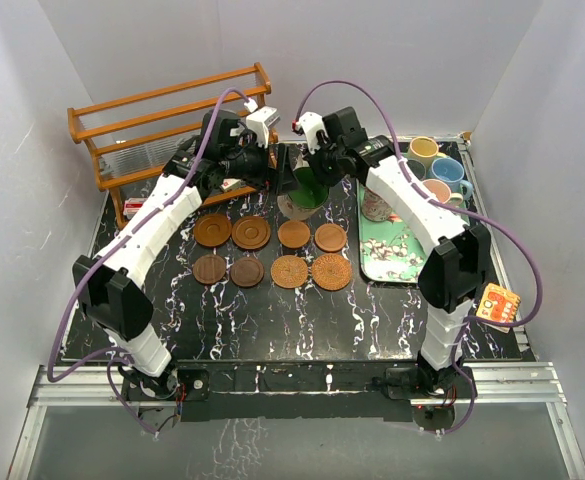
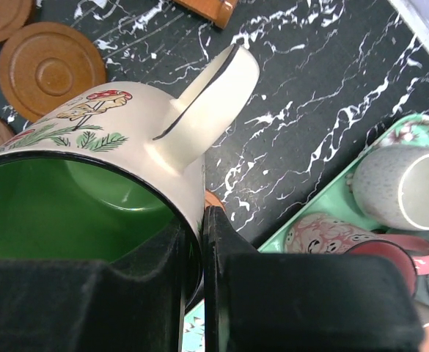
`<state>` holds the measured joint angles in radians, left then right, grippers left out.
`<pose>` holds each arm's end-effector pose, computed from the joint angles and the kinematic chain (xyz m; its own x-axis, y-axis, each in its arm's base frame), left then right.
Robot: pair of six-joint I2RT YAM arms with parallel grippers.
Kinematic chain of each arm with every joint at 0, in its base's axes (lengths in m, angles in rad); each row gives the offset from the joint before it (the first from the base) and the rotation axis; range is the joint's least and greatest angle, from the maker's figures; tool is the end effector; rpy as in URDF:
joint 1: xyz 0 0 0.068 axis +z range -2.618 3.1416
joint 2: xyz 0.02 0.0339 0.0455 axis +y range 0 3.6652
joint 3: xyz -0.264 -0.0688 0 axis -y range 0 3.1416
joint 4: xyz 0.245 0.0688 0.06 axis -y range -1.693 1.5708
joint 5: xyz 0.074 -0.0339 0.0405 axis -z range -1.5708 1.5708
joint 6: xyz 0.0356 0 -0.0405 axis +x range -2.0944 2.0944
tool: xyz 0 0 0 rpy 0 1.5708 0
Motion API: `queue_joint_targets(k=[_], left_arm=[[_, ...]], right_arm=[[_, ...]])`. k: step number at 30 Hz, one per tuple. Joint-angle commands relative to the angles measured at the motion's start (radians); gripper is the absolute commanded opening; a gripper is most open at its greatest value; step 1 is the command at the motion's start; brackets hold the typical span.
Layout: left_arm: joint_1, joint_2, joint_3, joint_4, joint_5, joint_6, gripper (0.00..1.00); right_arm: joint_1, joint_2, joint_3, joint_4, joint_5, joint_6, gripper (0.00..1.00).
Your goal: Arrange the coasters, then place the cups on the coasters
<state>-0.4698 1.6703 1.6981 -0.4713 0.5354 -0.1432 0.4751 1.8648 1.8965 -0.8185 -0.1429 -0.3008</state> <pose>0.3341 -0.1900 0.3981 -0.4929 0.1126 -0.8628 0.7375 0.5803 -0.3456 0.3682 0.1951 0.3566 -0.4408 -0.5565 -0.7043 -0.7044 0.7008 -0.1129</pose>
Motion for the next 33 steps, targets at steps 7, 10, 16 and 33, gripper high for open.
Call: queue_joint_targets(k=[7, 10, 16, 33], left_arm=[[-0.004, 0.04, 0.051, -0.027, -0.249, -0.071, 0.73], [-0.004, 0.058, 0.042, -0.023, -0.268, -0.063, 0.7], [-0.006, 0.093, 0.045, -0.019, -0.29, -0.049, 0.62], [-0.007, 0.067, -0.05, 0.017, -0.316, 0.025, 0.33]], right_arm=[[0.042, -0.011, 0.097, 0.156, 0.1, 0.169, 0.0], [0.06, -0.006, 0.099, 0.16, 0.137, 0.196, 0.0], [0.102, 0.004, 0.104, 0.166, 0.178, 0.223, 0.0], [0.131, 0.013, 0.114, 0.162, 0.159, 0.266, 0.0]])
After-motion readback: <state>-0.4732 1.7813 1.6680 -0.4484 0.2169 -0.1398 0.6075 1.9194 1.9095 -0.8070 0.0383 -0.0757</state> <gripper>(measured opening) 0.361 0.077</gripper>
